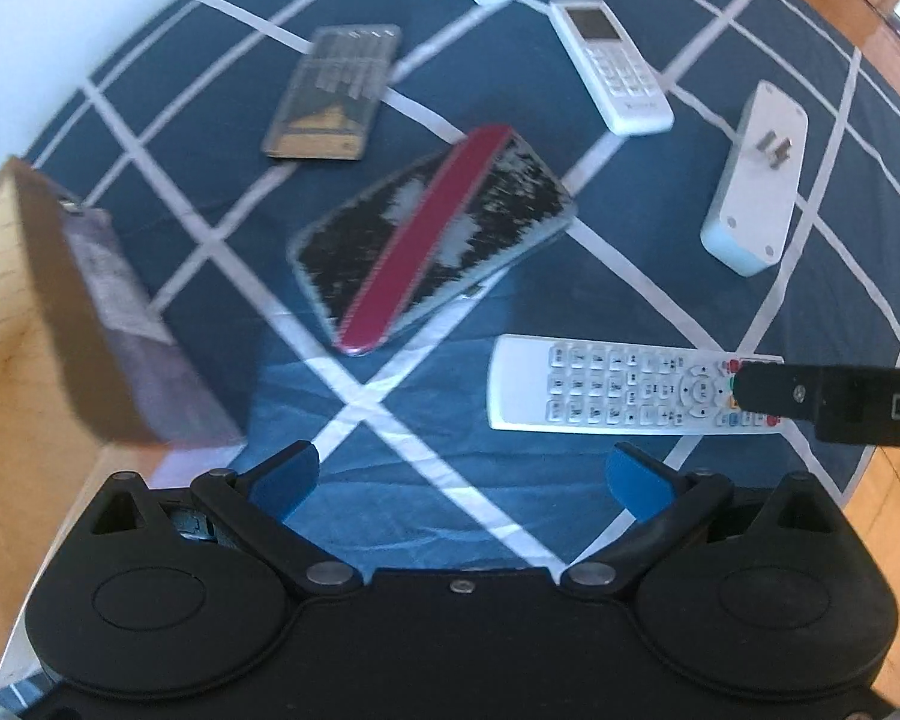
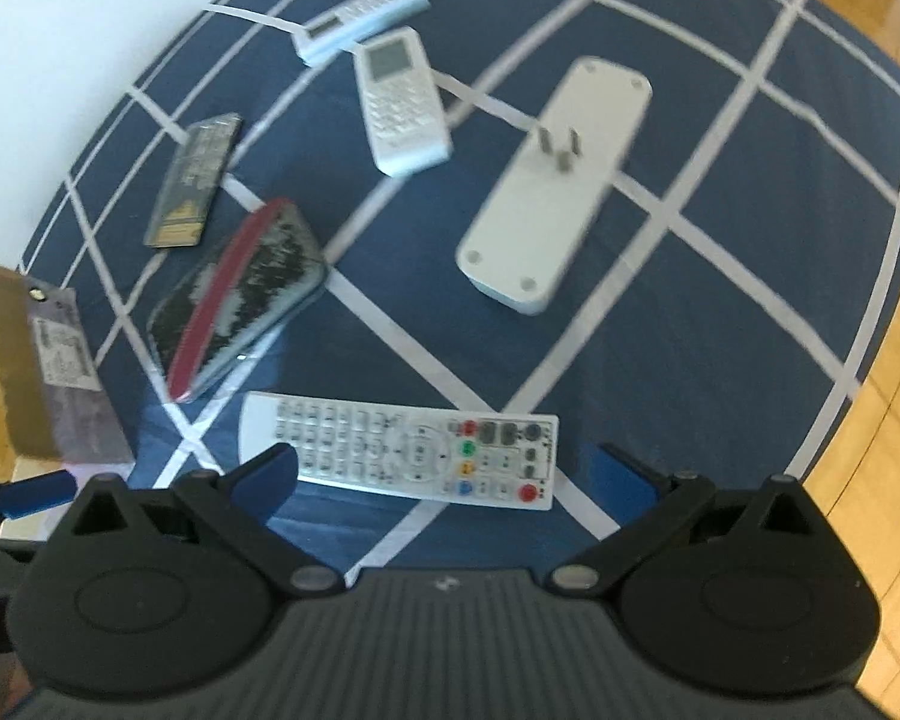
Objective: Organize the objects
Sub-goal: 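Move both tools toward the white TV remote beside the box, then close the left tool on the white TV remote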
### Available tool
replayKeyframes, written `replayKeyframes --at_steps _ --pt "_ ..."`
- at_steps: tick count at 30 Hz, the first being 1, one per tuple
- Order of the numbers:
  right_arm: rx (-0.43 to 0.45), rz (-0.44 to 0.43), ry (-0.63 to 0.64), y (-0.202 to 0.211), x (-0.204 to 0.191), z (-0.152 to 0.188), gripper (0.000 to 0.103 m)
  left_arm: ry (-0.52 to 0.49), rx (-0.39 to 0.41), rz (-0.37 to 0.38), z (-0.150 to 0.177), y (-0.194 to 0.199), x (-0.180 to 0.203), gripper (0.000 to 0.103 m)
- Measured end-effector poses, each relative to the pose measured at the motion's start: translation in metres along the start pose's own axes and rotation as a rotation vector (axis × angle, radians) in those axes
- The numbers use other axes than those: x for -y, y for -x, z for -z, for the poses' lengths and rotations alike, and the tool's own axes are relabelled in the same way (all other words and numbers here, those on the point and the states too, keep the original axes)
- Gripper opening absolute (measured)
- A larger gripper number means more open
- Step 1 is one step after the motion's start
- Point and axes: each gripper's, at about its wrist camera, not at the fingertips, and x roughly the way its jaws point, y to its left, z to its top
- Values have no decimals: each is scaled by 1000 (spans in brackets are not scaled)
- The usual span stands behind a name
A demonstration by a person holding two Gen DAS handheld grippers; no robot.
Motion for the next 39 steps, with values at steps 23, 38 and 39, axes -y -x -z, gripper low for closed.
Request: replayKeyframes --at_steps 23,38,39 --pt "-96 -46 -101 -52 13 -7 101 -1 -92 152 -21 -61 22 103" --pt "-117 4 -69 -63 5 -18 91 38 -103 190 -30 -72 22 102" --pt "-116 8 -63 -65 1 -17 91 50 -104 192 -30 -73 21 101"
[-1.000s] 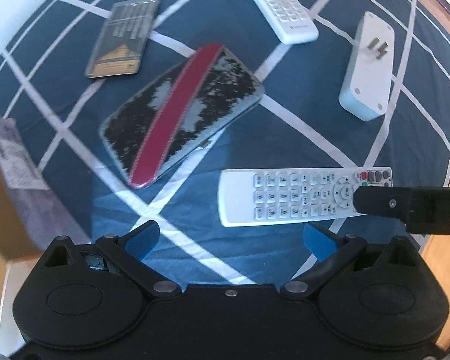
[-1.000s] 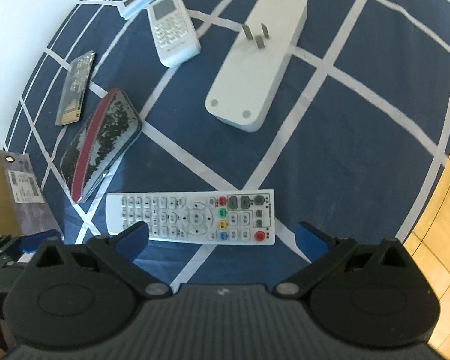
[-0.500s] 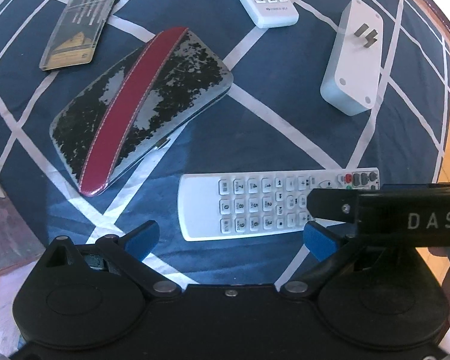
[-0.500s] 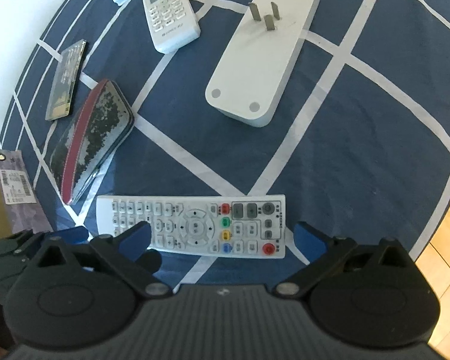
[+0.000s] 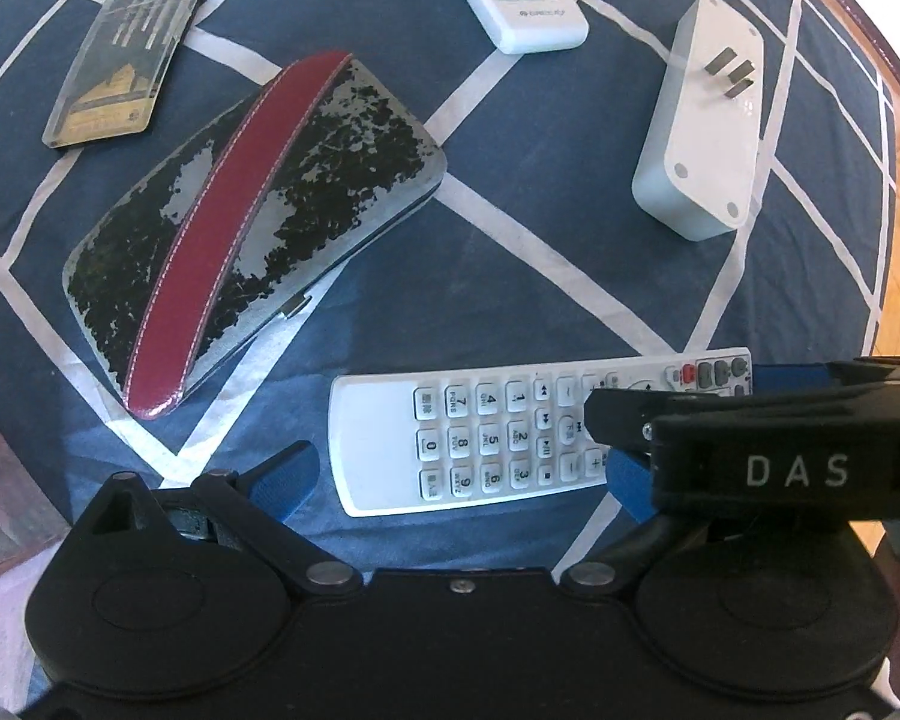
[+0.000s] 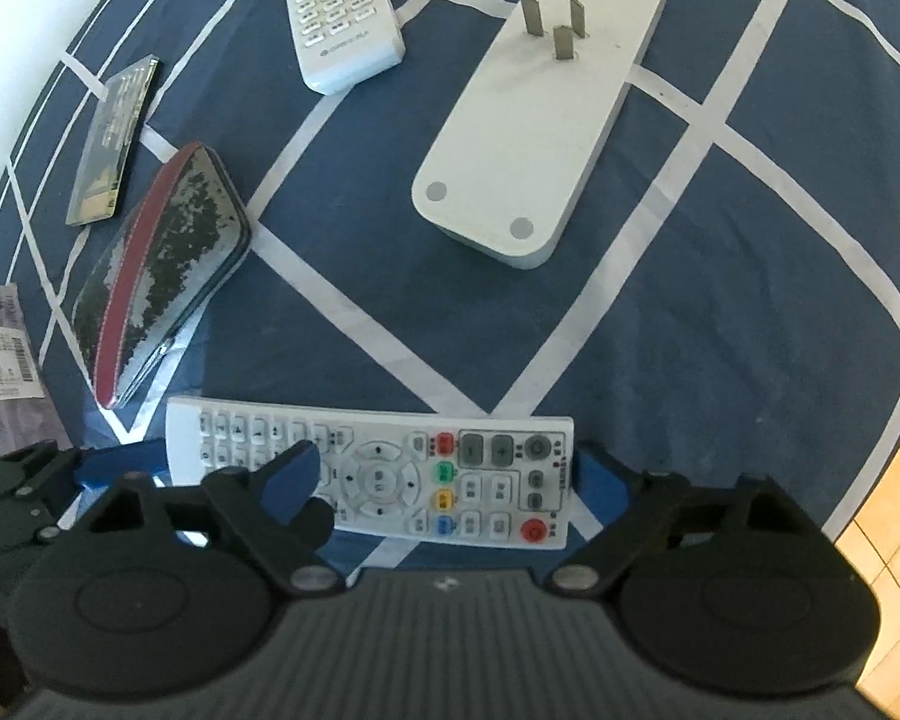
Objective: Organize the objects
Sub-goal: 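Close the left tool on the white TV remote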
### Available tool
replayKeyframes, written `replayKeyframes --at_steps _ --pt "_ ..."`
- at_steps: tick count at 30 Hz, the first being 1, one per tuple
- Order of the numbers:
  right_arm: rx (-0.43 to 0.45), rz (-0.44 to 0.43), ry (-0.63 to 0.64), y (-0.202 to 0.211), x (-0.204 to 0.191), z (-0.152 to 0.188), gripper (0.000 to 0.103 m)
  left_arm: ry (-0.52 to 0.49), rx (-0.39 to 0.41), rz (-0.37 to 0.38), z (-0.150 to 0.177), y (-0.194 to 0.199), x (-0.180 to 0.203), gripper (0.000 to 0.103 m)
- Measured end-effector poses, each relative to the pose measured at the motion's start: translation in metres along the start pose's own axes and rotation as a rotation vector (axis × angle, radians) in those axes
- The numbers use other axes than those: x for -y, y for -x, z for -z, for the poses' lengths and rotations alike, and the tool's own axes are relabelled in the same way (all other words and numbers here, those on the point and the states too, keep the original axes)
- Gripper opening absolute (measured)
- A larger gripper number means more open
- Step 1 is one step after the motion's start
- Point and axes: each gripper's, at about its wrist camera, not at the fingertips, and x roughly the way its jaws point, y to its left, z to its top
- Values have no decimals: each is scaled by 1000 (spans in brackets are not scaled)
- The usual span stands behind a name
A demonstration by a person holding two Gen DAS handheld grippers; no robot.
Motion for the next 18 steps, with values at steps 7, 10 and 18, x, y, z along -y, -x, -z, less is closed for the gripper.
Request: replayKeyframes --at_steps 7,10,18 --pt "-5 7 1 -4 -7 -1 91 39 -6 22 -3 -2 -4 96" --pt "-1 7 -5 -4 -8 0 90 69 -2 25 -4 -1 -8 96" --pt "9 5 -3 -2 -13 4 90 97 12 18 -2 1 -13 95"
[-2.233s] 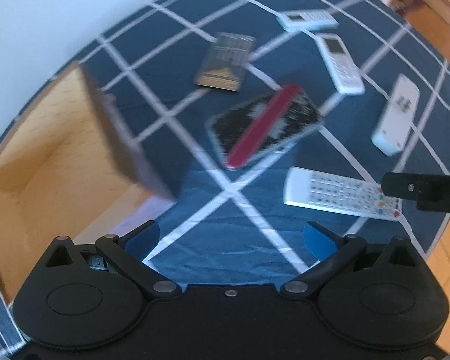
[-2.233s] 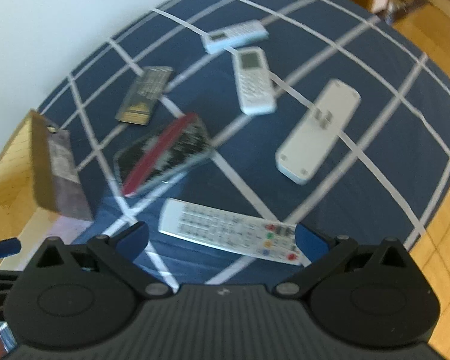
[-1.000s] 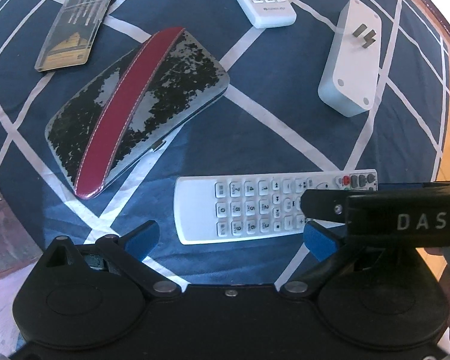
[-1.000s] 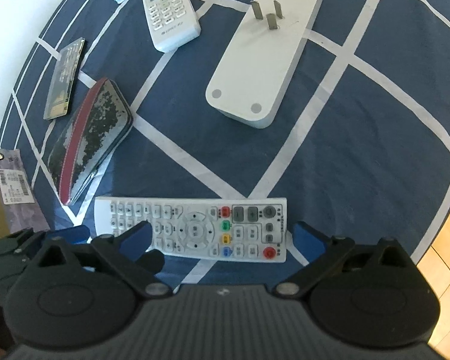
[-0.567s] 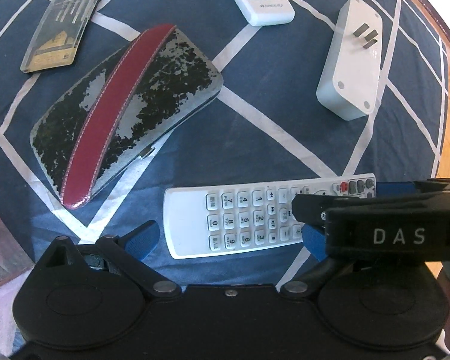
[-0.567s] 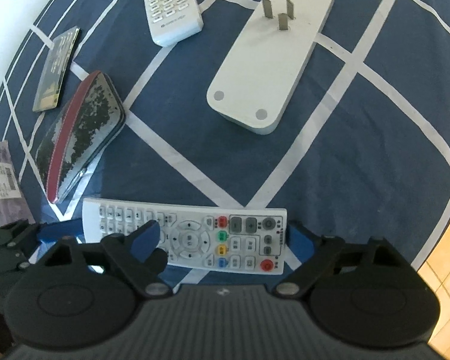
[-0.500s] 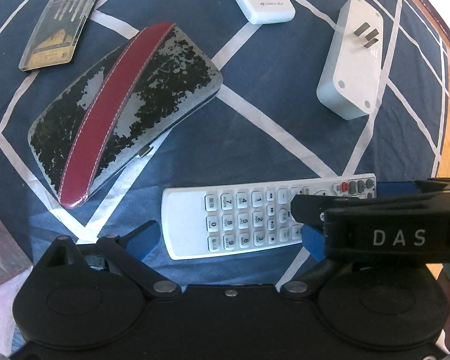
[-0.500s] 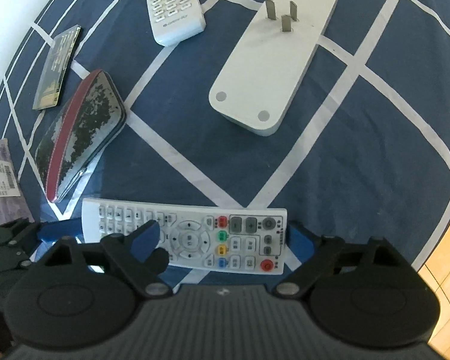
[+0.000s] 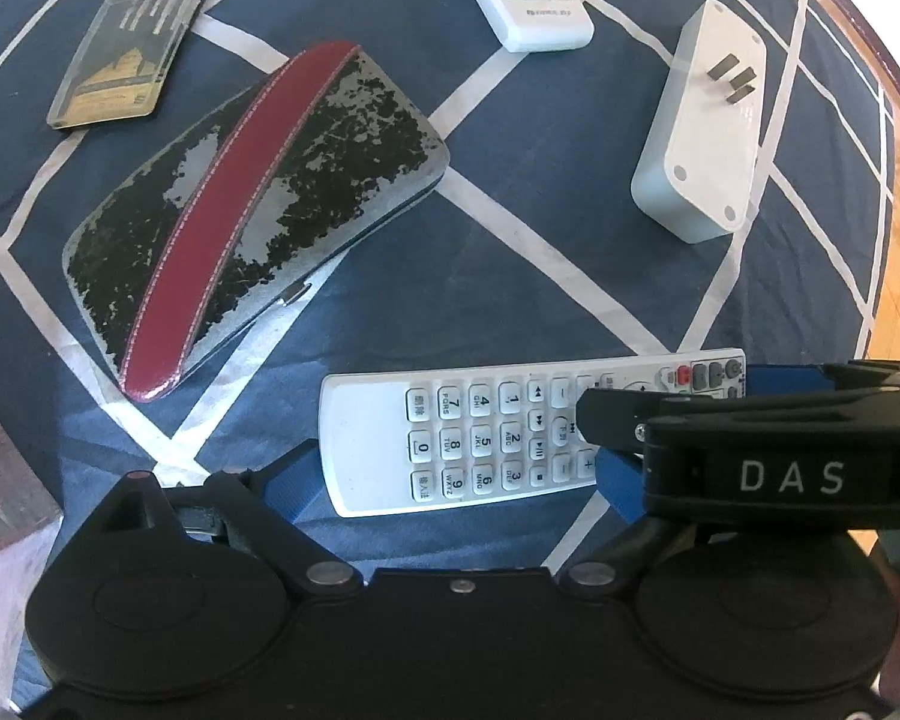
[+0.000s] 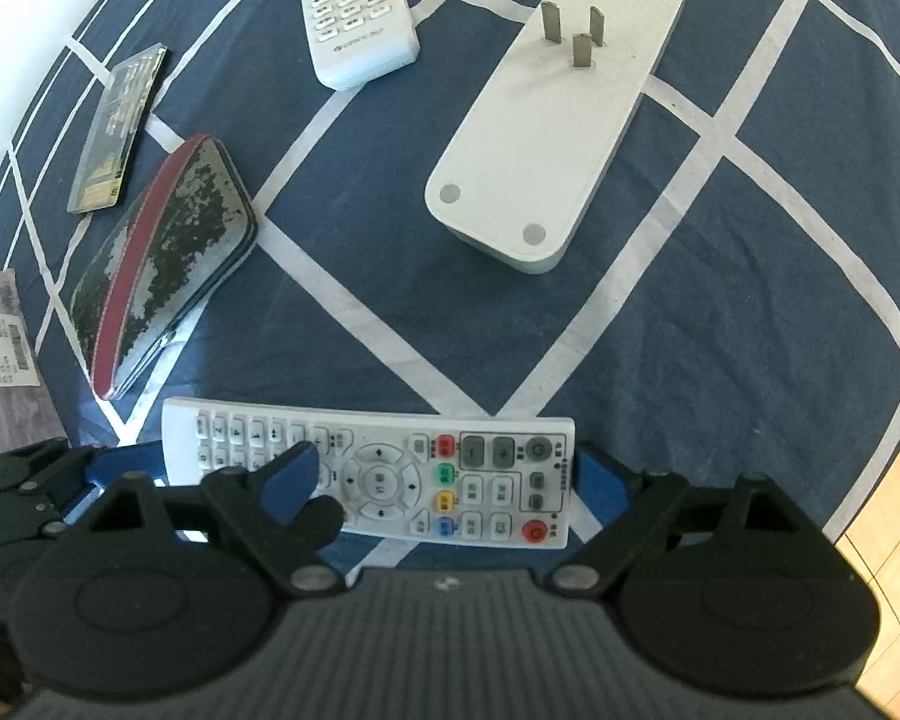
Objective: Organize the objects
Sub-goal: 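Close the left tool on the white TV remote, then carry the white TV remote with the left tool over the box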
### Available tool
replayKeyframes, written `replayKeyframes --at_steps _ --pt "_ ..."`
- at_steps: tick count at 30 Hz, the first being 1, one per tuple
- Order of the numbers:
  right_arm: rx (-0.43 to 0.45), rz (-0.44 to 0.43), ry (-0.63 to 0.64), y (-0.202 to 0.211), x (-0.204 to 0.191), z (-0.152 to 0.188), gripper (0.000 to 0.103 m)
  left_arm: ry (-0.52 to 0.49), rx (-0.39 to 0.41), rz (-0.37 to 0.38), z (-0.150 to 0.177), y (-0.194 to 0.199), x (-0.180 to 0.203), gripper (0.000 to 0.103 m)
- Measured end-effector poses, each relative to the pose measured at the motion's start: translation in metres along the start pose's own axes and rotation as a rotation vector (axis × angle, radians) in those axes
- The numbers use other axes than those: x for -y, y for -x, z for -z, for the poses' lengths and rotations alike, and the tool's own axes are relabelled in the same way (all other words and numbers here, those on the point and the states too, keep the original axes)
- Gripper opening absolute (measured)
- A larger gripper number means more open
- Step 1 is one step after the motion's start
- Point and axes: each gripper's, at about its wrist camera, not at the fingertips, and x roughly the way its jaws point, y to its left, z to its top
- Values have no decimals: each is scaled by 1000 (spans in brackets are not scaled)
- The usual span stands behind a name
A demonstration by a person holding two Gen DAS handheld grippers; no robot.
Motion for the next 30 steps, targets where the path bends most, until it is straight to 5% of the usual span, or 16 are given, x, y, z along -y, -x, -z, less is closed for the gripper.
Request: replayKeyframes --at_steps 15,30 --pt "99 -48 69 49 -20 8 90 158 148 -69 14 63 -6 95" --pt "180 -127 310 98 -115 36 90 474 320 -186 88 153 -58 95"
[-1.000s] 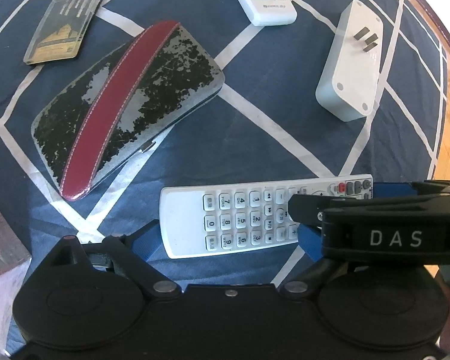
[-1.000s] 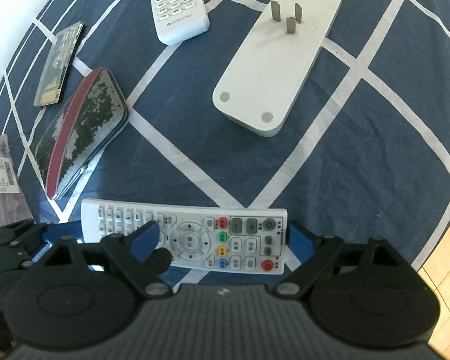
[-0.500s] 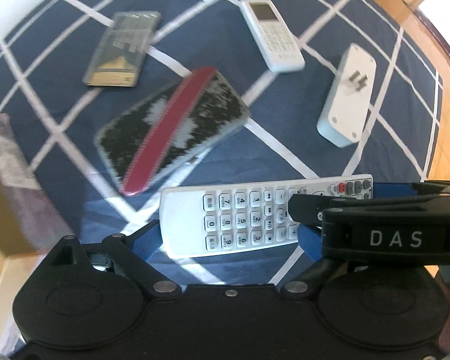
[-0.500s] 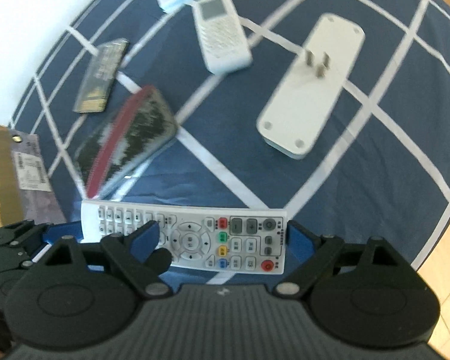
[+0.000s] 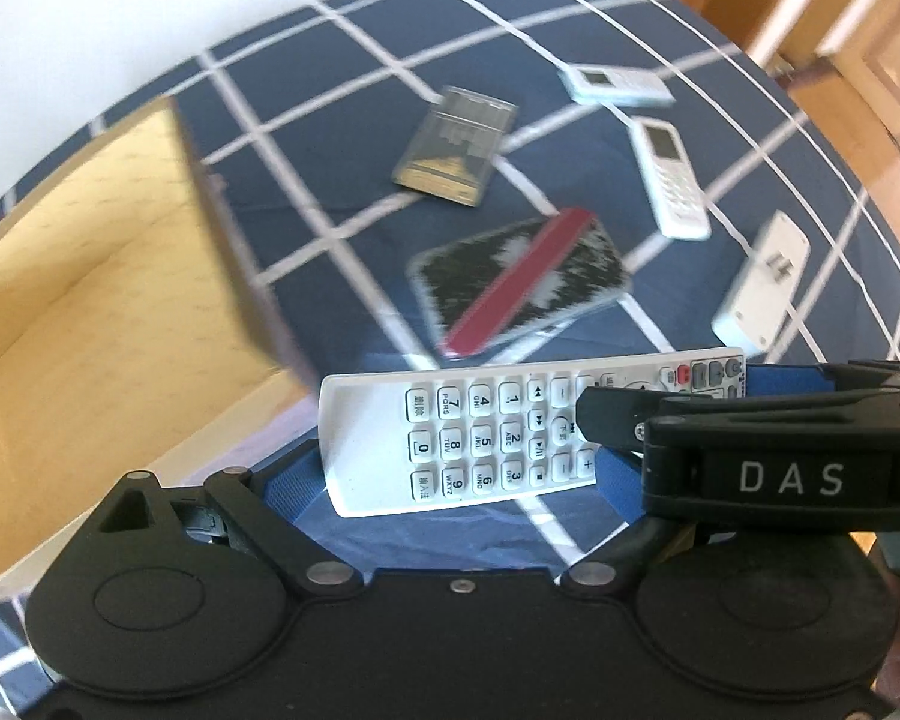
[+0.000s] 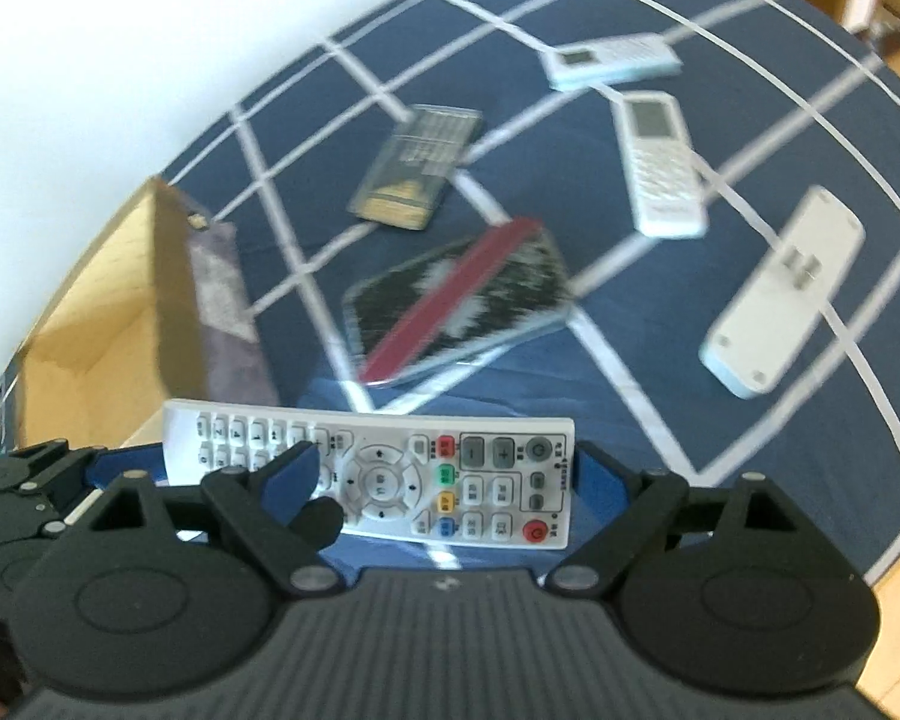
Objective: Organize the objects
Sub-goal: 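Carry the white TV remote with the left tool over the box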
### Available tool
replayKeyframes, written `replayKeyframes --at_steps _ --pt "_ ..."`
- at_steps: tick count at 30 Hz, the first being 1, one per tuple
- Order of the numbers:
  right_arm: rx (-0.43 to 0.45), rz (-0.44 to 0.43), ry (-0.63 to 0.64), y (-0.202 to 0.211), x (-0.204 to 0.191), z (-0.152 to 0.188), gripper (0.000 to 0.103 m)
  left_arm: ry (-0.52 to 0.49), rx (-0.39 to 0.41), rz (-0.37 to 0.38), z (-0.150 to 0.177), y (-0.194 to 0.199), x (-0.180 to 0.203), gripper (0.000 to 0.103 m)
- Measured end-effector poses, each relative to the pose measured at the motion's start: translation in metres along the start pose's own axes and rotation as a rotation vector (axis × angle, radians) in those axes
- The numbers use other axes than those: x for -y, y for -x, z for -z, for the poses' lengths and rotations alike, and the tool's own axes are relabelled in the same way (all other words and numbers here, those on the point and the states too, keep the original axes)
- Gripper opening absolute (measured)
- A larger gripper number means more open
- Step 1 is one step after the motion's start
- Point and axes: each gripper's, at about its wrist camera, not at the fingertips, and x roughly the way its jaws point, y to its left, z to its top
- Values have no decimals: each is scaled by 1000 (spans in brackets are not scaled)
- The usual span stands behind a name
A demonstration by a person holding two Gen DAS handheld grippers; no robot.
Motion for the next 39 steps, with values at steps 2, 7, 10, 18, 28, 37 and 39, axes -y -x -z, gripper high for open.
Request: replayKeyframes --at_steps 2,7,10,18,28,37,39 --pt "7 -11 31 2 -15 1 90 44 15 -17 4 8 -12 95" --pt "17 -39 93 6 -51 7 90 219 58 -84 17 28 -40 95" --pt "22 -54 121 6 -70 11 90 289 77 -117 26 37 -54 95" --pt "28 -86 180 2 -118 15 90 467 113 -193 52 60 -88 95" --pt "24 -115 246 -6 -169 7 90 692 152 -284 82 81 -114 95" --pt "28 -136 287 -24 -206 -16 90 848 172 -348 97 89 -145 95" --pt "29 -135 286 -30 -213 -21 90 870 172 -355 101 89 -154 95"
